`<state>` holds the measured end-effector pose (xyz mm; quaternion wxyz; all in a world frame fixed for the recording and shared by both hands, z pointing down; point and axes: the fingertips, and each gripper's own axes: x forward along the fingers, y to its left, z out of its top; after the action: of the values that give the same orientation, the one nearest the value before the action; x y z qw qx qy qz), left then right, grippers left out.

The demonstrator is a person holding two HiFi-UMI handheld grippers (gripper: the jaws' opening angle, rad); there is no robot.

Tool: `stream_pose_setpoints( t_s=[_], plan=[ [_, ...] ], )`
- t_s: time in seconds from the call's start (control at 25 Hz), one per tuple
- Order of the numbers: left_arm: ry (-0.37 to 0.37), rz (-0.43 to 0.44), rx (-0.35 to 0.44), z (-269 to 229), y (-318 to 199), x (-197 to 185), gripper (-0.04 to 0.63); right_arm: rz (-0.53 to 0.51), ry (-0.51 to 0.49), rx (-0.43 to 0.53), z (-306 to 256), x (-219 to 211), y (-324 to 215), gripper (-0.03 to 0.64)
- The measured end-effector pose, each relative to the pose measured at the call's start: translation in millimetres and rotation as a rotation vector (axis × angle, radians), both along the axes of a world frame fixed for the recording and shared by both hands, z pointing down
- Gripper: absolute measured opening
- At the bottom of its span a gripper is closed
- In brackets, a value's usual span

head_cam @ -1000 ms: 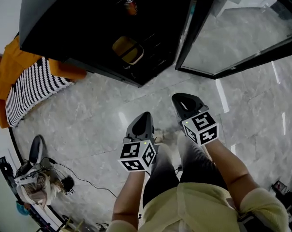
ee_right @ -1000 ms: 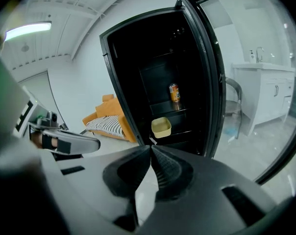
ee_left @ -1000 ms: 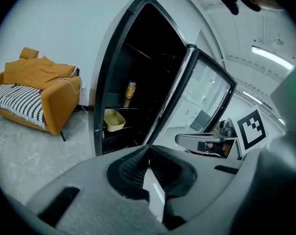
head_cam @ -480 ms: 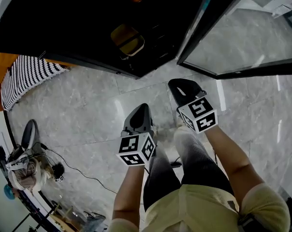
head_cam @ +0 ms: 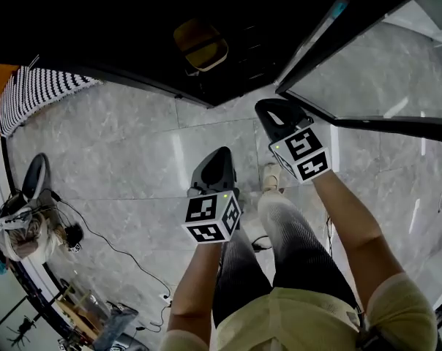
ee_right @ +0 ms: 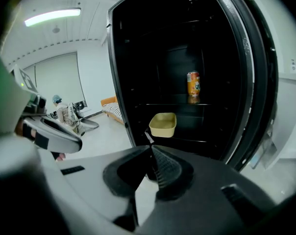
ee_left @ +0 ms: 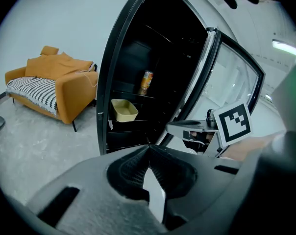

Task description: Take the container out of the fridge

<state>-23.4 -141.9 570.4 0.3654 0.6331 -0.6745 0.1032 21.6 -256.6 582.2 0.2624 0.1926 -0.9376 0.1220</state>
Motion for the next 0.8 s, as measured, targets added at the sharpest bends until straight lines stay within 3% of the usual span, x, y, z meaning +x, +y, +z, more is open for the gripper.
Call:
stream_pose_setpoints(
  t_s=[0.36, 0.8],
  plan=[
    [-0.068, -0.090, 0.036, 17.0, -18.1, -17.8, 0.023, -0.182, 0.023, 0.106, 23.5, -36.5, -15.4, 0.031],
    [-0.070, -0.171, 0.065, 40.8, -47.2, -34.4, 0.023, -0.382, 0.090, 0.216, 52.3, -77.5, -35.8, 0.031]
  ],
)
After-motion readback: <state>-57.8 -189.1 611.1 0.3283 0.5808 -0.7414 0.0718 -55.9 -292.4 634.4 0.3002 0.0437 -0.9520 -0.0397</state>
